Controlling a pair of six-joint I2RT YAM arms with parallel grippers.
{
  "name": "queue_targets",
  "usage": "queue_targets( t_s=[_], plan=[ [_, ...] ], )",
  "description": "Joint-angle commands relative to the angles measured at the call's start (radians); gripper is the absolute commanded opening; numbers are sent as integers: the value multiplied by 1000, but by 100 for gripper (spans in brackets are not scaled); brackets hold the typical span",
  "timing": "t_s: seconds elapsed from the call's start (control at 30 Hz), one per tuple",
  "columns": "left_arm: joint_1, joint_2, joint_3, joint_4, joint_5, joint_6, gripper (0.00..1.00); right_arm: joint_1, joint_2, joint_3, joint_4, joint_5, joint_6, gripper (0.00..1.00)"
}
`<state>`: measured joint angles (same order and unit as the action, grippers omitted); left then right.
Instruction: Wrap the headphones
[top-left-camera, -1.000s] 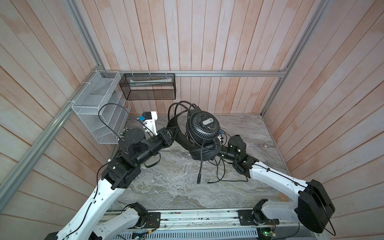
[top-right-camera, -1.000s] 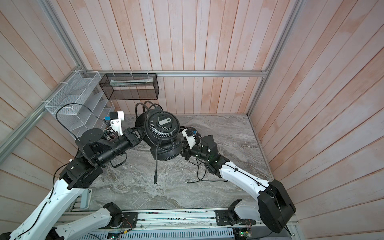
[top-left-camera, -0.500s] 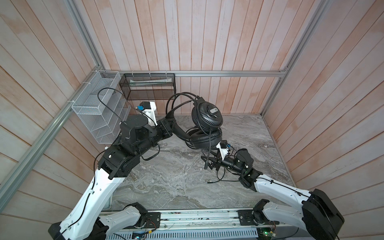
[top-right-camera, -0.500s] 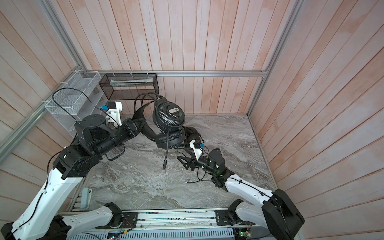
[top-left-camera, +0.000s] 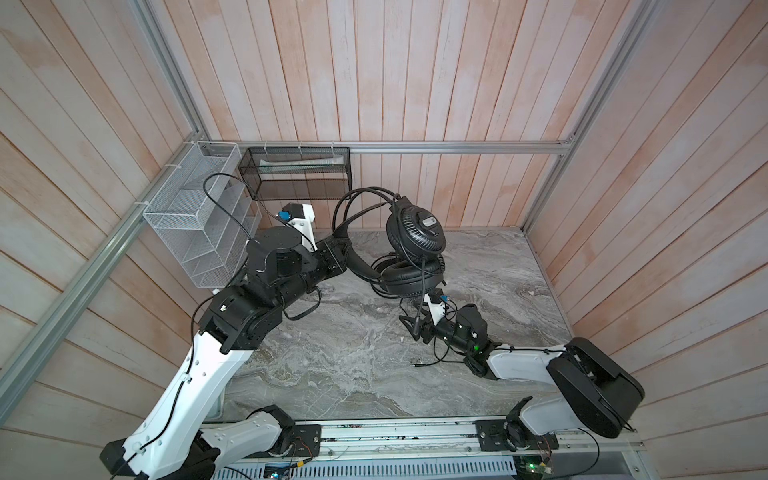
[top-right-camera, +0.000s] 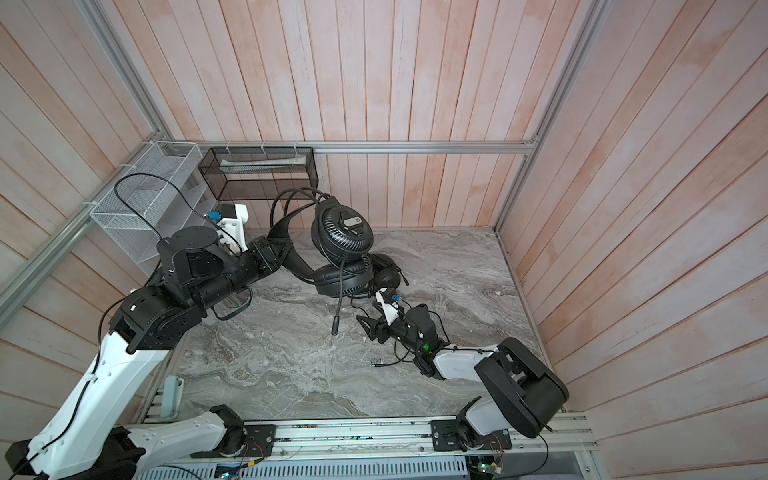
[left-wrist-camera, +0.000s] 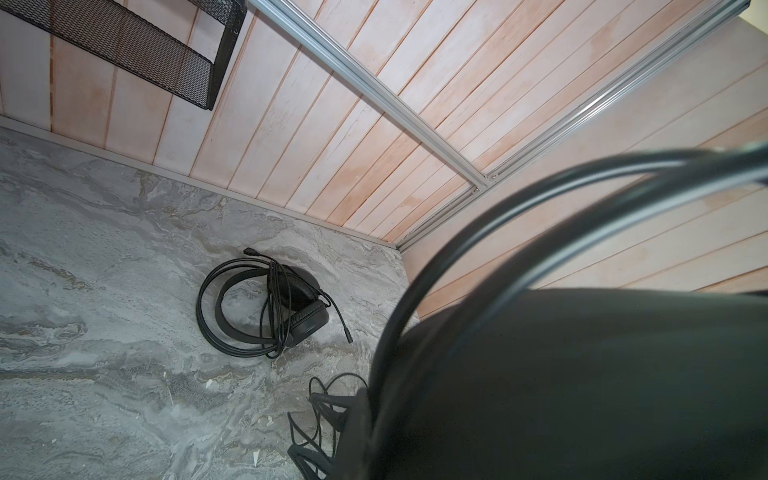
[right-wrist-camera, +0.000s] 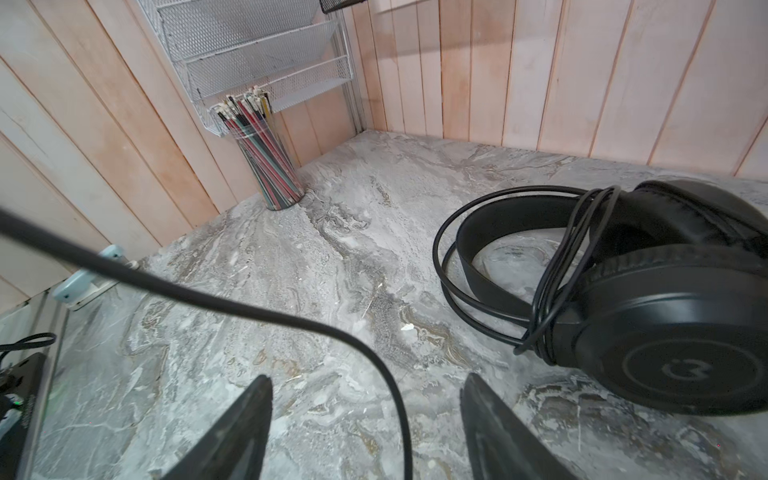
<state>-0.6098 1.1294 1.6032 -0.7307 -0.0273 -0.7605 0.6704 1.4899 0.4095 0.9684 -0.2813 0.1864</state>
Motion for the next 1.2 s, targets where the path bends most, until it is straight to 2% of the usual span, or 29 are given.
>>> queue_targets(
  t_s=[0.0, 0.1, 0.27, 0.37, 0.6, 0.7, 0.8, 1.0, 1.17],
  plan=[
    [2, -8, 49, 54, 0, -36, 0, -6, 87, 64, 57, -12, -31, 70],
    [4, -4, 51, 52, -2, -34, 0, -6, 161, 108, 53, -23, -29, 57],
    [30, 7, 58, 47, -1, -36, 0, 8, 203, 122, 19, 15, -10, 13],
    [74, 18, 54, 49, 13, -47, 0, 42, 170, 81, 26, 28, 2, 0],
    [213, 68, 29, 69, 29, -107, 0, 237, 45, 23, -96, 117, -17, 0],
    [238, 89, 10, 99, 35, -151, 0, 333, -10, 25, -177, 165, -34, 0],
    [240, 122, 22, 91, -9, -154, 0, 406, -79, 43, -284, 212, -41, 0],
    [240, 171, -28, 89, -79, -132, 0, 531, -147, 230, -700, 285, -111, 0],
    [224, 173, -152, 107, -184, -80, 0, 574, -202, 423, -1023, 347, -170, 0]
  ],
)
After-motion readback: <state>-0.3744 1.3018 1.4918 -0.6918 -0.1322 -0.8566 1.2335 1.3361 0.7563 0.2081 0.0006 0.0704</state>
